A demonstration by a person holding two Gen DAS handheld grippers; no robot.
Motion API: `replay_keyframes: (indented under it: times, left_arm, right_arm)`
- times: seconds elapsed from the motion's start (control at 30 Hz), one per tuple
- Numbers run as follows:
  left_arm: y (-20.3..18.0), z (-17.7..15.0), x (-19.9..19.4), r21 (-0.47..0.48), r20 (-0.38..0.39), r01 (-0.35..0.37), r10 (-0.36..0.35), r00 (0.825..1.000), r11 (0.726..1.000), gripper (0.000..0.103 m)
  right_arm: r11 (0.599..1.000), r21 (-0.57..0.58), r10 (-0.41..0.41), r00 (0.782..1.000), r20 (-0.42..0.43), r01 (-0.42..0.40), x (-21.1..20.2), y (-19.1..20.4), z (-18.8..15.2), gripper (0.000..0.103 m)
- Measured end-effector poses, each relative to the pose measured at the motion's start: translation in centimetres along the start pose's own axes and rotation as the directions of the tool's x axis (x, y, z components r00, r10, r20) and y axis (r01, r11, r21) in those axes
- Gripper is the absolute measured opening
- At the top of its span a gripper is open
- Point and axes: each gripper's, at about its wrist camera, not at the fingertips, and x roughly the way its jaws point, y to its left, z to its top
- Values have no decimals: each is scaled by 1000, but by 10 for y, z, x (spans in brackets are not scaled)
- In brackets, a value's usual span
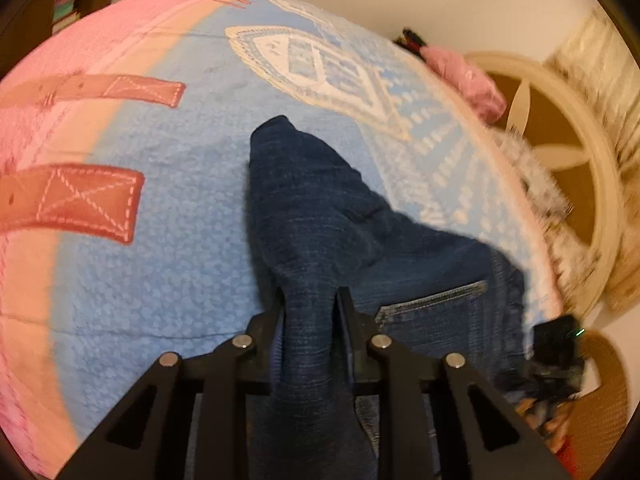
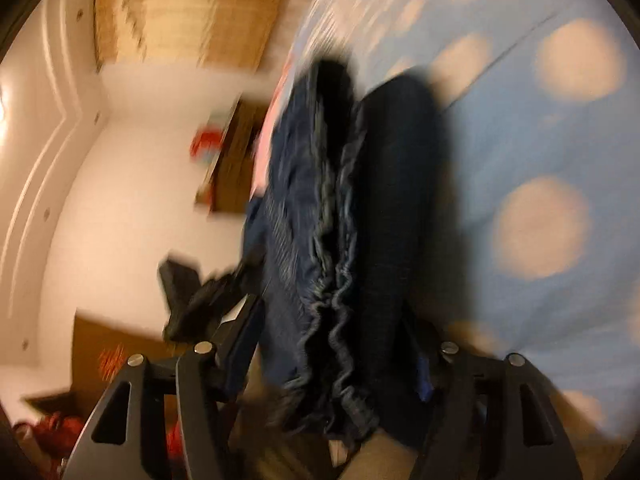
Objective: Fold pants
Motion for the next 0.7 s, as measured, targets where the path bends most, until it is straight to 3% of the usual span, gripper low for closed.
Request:
replay_keyframes:
  times: [0.07,0.13,0.17,0.2,0.3,0.37,0.4,0.43,0.5,0.57,0.7]
  left_arm:
    - [3,3,11,12,-38,-29,29,999,1000,48]
    - [2,3,15,27,-57,12,-10,998,1000,68]
    - [-2,3,15,46,-61,17,-15,998,999,73]
    - [-7,1,16,75,-71,12,-6,997,997,80]
    - [-30,-5,24,177,-53,-89,100,994,980,83]
    - [-39,-9,24,214,-25,-126,134,991,969,75]
    - [-34,-9,19,186,-7,-125,129,992,975,63]
    - [-26,-6,14,138,3,-124,125,992,983,43]
    - [-6,0,4,27,-3,-33,34,999,999,27]
    - [-1,1,-3,6,-2,14,-14,1000,1000,21]
    - [-17,-1,-20,71,32,46,-48,998,996,19]
  right_arm:
    - [999,-13,-35,999,-11,35,9,1,5,67]
    - [998,34,-51,998,22,50,10,-3,10,64]
    - [997,35,-63,997,34,62,11,-2,10,59]
    - [994,19,-108,993,51,108,11,0,8,47]
    - [987,7,-162,982,95,162,6,3,-3,37]
    - [977,-12,-209,972,104,212,11,10,-1,36]
    - [968,-36,-243,964,107,248,15,16,0,35]
    - [955,-60,-281,953,112,289,17,22,0,35]
    - [938,-88,-323,938,128,335,19,32,0,34]
    - [929,-108,-337,930,146,354,17,41,1,33]
    - [943,-147,-275,948,160,299,20,71,3,32]
